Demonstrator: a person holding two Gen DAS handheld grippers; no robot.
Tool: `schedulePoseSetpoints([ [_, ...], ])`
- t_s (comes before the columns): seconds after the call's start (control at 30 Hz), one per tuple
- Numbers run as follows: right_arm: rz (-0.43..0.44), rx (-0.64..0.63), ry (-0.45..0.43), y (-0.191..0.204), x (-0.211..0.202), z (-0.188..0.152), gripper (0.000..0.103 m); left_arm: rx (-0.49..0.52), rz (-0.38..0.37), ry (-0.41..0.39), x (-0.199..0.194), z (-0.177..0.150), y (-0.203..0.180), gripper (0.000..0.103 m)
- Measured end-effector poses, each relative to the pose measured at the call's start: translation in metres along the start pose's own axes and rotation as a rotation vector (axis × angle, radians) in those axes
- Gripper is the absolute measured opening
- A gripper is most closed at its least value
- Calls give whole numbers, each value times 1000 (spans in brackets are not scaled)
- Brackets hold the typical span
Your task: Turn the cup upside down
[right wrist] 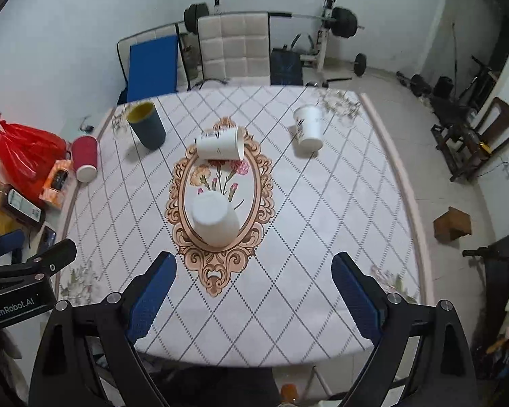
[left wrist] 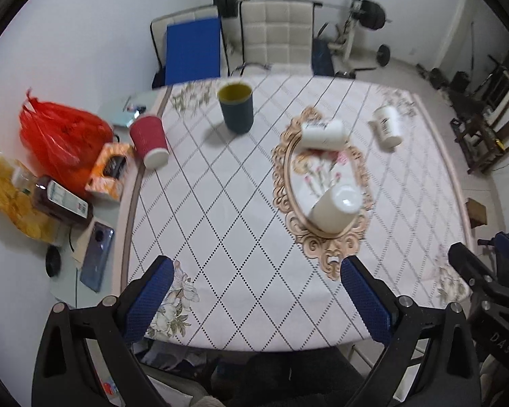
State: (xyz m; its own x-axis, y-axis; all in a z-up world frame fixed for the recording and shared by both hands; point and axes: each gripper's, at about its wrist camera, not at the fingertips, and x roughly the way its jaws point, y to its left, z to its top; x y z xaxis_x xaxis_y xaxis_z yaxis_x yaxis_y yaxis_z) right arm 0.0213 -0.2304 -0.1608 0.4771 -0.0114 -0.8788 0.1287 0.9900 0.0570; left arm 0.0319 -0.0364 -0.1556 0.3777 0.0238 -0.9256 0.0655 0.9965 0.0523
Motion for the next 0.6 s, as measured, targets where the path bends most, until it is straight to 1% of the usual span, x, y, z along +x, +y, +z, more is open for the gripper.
schedulePoseSetpoints([
  [0.07, -2, 6, -22, 3, -28, -5, 95, 11, -18, -24, -22, -3, 0, 101],
  [0.13, -6, 9, -47, 4, -55, -9, 95, 17, -8, -53, -43, -8, 1, 101],
  [0.33, -7, 4, -108, 8, -132, -20, 95, 15, -23, -125, -105, -22, 3, 101],
  [0.43, 3, 18, -149, 3, -167, -24, 95, 5, -26, -149, -126, -26, 3, 101],
  [0.6, 7, 21, -177, -1, -208, -28, 95, -27, -44, -151, -151, -33, 2, 101],
])
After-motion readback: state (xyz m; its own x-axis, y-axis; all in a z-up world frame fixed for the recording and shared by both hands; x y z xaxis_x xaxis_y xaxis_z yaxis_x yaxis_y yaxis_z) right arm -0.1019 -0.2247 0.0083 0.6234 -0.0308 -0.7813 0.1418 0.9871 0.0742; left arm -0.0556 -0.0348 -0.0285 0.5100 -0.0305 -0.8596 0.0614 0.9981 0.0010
